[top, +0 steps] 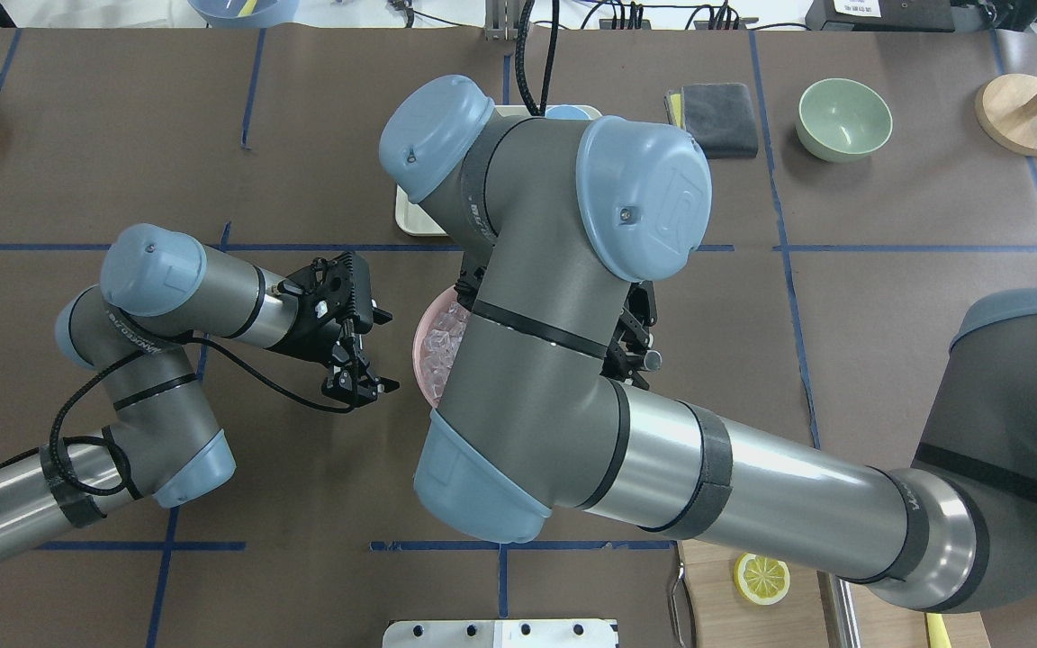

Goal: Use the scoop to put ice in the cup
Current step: 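Dip the scoop into the ice cubes in the pink bowl with the right gripper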

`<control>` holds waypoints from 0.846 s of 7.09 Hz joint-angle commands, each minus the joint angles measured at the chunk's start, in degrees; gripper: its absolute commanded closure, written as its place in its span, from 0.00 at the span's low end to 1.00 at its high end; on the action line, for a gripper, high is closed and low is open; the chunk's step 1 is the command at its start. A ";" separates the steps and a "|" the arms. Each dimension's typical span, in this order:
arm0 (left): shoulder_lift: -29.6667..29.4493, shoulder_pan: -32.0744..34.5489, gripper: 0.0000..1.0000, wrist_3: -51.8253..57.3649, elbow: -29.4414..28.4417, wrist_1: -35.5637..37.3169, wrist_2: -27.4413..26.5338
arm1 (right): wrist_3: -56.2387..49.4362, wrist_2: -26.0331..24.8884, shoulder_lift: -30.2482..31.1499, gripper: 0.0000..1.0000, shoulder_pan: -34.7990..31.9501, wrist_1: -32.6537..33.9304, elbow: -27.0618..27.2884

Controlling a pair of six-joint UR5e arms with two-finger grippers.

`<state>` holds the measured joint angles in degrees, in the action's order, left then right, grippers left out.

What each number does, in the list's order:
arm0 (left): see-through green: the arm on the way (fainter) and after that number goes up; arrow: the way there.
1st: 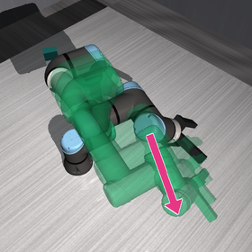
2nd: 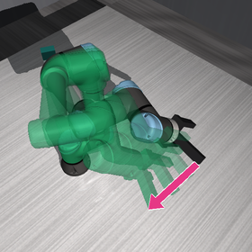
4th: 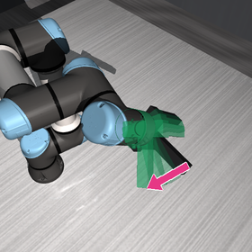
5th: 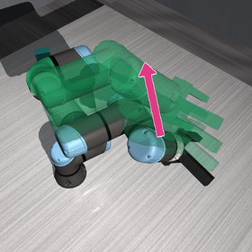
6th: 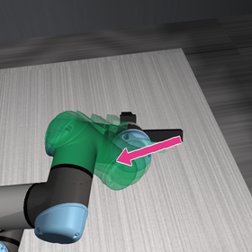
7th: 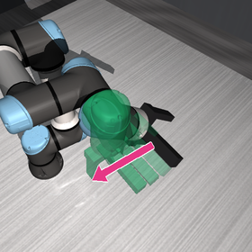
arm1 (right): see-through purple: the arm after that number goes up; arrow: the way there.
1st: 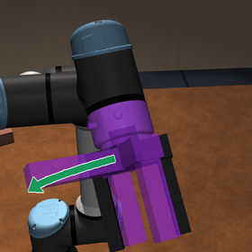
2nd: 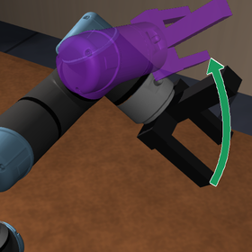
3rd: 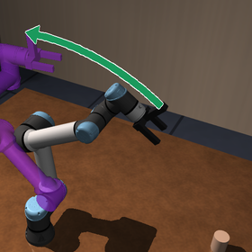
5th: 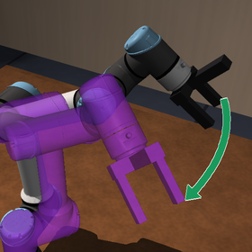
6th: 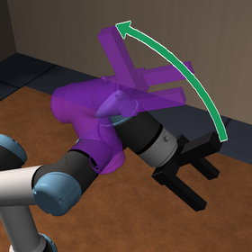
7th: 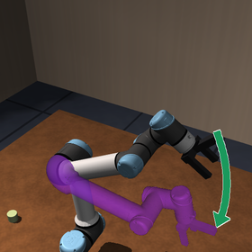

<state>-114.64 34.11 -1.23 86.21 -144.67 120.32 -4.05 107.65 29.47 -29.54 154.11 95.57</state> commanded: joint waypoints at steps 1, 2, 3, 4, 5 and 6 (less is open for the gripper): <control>0.12 -0.01 0.00 0.00 0.01 -0.52 0.00 | -0.34 0.36 -0.03 1.00 0.19 -2.49 -1.87; 0.12 -0.01 0.00 0.00 0.09 -0.52 0.00 | 0.35 0.45 0.23 1.00 0.80 -4.50 -2.14; 0.12 0.07 0.00 0.00 0.18 -0.52 0.00 | 0.71 1.06 0.50 1.00 0.98 -6.87 -3.18; 0.21 0.08 0.00 0.00 0.27 -0.61 0.00 | 0.80 1.07 0.85 1.00 1.50 -9.50 -4.58; 0.12 0.08 0.00 -0.09 0.44 -0.61 0.00 | 0.71 1.16 1.11 1.00 1.33 -10.14 -4.69; 0.03 0.08 0.00 -0.26 0.45 -0.61 0.00 | 0.62 1.16 2.59 1.00 1.33 -11.54 -4.16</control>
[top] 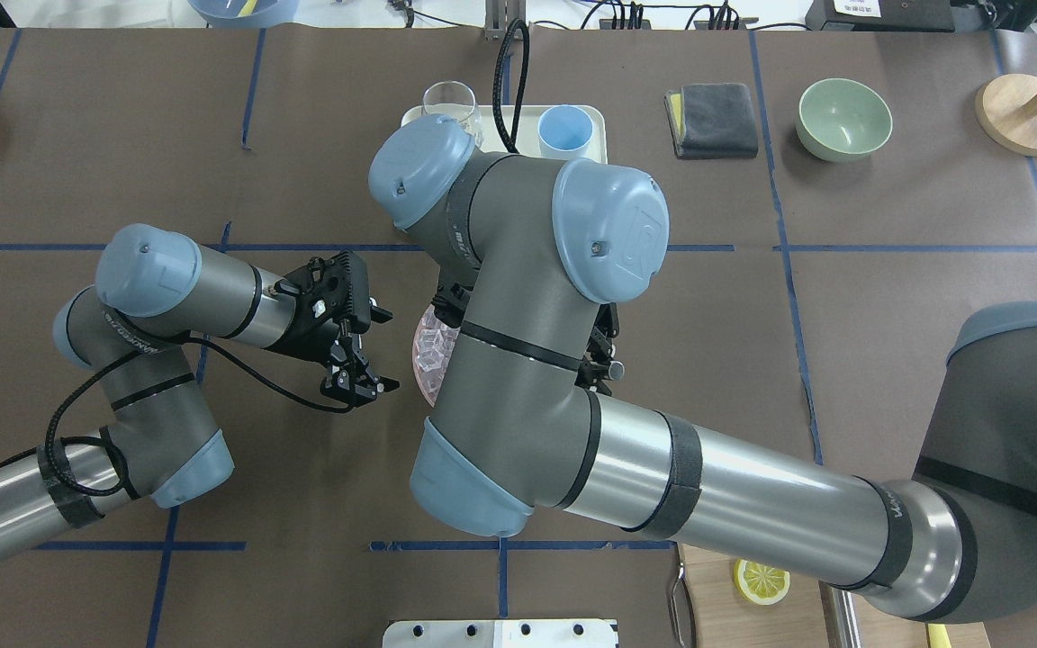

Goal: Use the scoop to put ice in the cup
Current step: 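Dip the scoop into the ice cubes in the pink bowl with the right gripper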

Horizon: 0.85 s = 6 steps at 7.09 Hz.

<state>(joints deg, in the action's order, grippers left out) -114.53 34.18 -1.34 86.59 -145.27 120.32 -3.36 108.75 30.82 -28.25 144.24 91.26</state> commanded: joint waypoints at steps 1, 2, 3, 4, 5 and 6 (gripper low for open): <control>-0.08 0.18 0.00 -0.16 0.16 -0.01 0.00 | -0.15 0.14 4.13 1.00 -0.05 -3.86 1.63; -0.17 0.27 0.00 -0.16 0.16 -0.01 0.00 | -0.24 0.49 5.20 1.00 -0.05 -4.66 2.77; -0.26 0.36 0.00 -0.25 0.16 -0.01 0.00 | -0.42 1.19 5.82 1.00 -0.05 -4.93 2.96; -0.35 0.36 0.00 -0.25 0.25 -0.01 0.00 | -0.59 1.46 7.05 1.00 -0.05 -6.76 3.40; -0.35 0.44 0.00 -0.25 0.42 -0.01 0.00 | -0.77 2.59 9.93 1.00 -0.14 -8.61 6.01; -0.43 0.45 0.00 -0.25 0.51 -0.01 0.00 | -0.86 3.13 12.40 1.00 -0.23 -9.32 9.34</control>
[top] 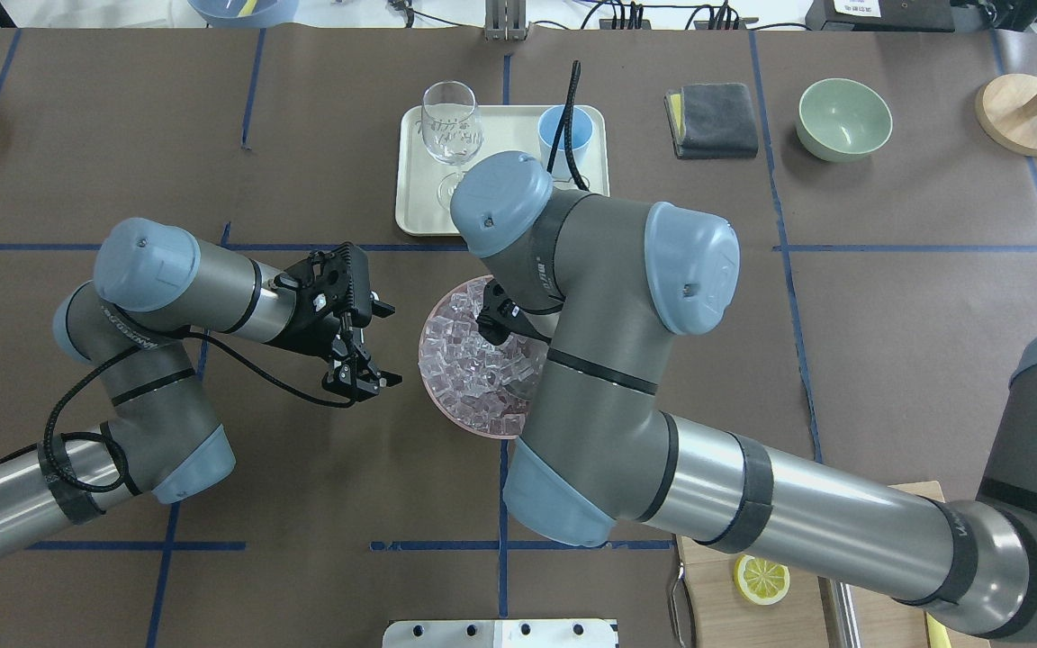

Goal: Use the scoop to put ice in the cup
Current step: 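Scoop ice cubes and lift the loaded scoop out of the bowl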

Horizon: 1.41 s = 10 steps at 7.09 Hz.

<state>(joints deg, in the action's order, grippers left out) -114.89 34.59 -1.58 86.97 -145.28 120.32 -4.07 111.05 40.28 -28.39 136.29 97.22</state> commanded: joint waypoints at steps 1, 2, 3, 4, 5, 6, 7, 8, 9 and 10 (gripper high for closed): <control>-0.07 0.04 0.00 -0.09 0.65 0.09 0.00 | -0.15 1.09 3.23 1.00 -0.09 -2.25 3.94; -0.07 0.13 0.00 -0.09 0.83 0.09 0.09 | -0.15 1.18 4.19 1.00 -0.09 -4.00 4.29; -0.07 0.21 0.00 0.00 0.83 0.09 0.00 | -0.06 1.27 6.89 1.00 -0.09 -6.28 6.64; -0.07 0.30 0.00 0.00 0.92 0.09 0.09 | -0.06 1.88 8.05 1.00 -0.09 -8.65 7.19; 0.01 0.39 0.00 -0.09 0.92 0.09 0.09 | -0.06 3.71 8.06 1.00 -0.61 -9.80 7.37; -0.07 0.74 0.00 0.00 1.01 0.09 0.09 | 0.02 4.17 8.06 1.00 -0.70 -9.99 7.81; 0.01 0.74 0.00 0.00 1.01 0.09 0.09 | 0.20 4.61 8.15 1.00 -1.14 -11.91 8.16; 0.01 0.83 0.00 0.00 1.44 0.26 0.18 | 0.46 5.74 9.72 1.00 -1.32 -15.84 8.07; 0.01 1.09 0.00 0.00 1.79 0.35 0.35 | 0.64 7.06 10.78 1.00 -1.58 -18.58 8.33; 0.01 1.18 0.00 0.00 1.97 0.35 0.35 | 0.73 6.99 11.05 1.00 -1.76 -18.78 9.29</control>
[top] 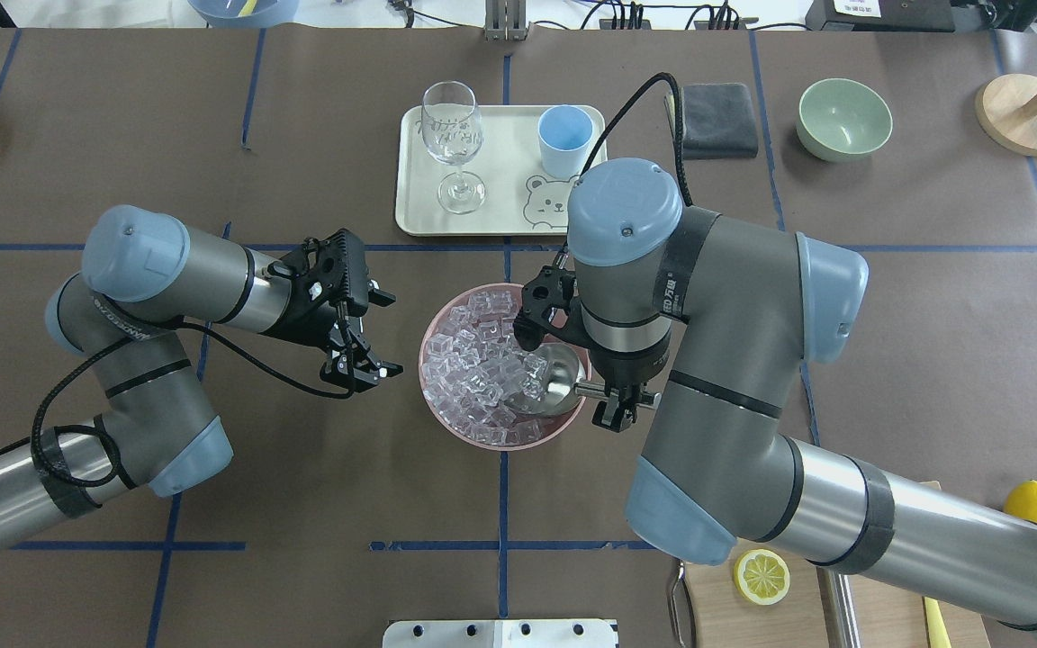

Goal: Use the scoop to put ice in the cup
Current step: 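Scoop ice cubes and lift the loaded scoop out of the bowl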

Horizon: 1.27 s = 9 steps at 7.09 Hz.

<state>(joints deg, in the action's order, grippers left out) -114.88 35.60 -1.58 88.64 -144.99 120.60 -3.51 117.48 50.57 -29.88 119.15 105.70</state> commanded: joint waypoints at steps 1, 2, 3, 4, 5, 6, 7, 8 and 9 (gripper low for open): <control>0.00 0.17 0.00 0.00 0.82 0.14 0.07 | 0.17 0.64 1.89 1.00 -0.78 -1.64 3.26; 0.00 0.17 0.00 0.00 1.00 0.14 0.16 | 0.17 0.47 3.99 1.00 -0.70 -1.72 5.64; 0.00 0.26 0.00 0.00 1.53 0.32 0.25 | 0.25 0.38 4.10 1.00 -0.53 -1.72 5.75; 0.00 0.52 0.00 0.00 1.71 0.49 0.25 | 0.69 0.38 4.62 1.00 -0.79 -4.86 5.84; 0.00 0.61 0.00 0.00 1.80 0.49 0.34 | 3.65 0.38 6.19 1.00 -0.70 -9.50 5.92; 0.09 0.61 0.00 0.00 1.88 0.49 0.42 | 4.64 0.47 8.12 1.00 -0.79 -14.24 6.19; 0.09 0.61 0.00 0.00 1.88 0.49 0.34 | 4.65 0.56 9.36 1.00 -0.79 -15.34 7.41; 0.09 0.61 0.00 0.00 1.88 0.49 0.42 | 4.65 0.47 9.54 1.00 -0.88 -15.35 8.38; 0.09 0.61 0.00 0.00 1.88 0.49 0.42 | 4.56 0.47 10.33 1.00 -0.96 -15.43 10.21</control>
<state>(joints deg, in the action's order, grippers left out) -114.79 36.20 -1.58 90.52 -144.49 121.00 1.04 117.97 60.00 -30.76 104.17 114.05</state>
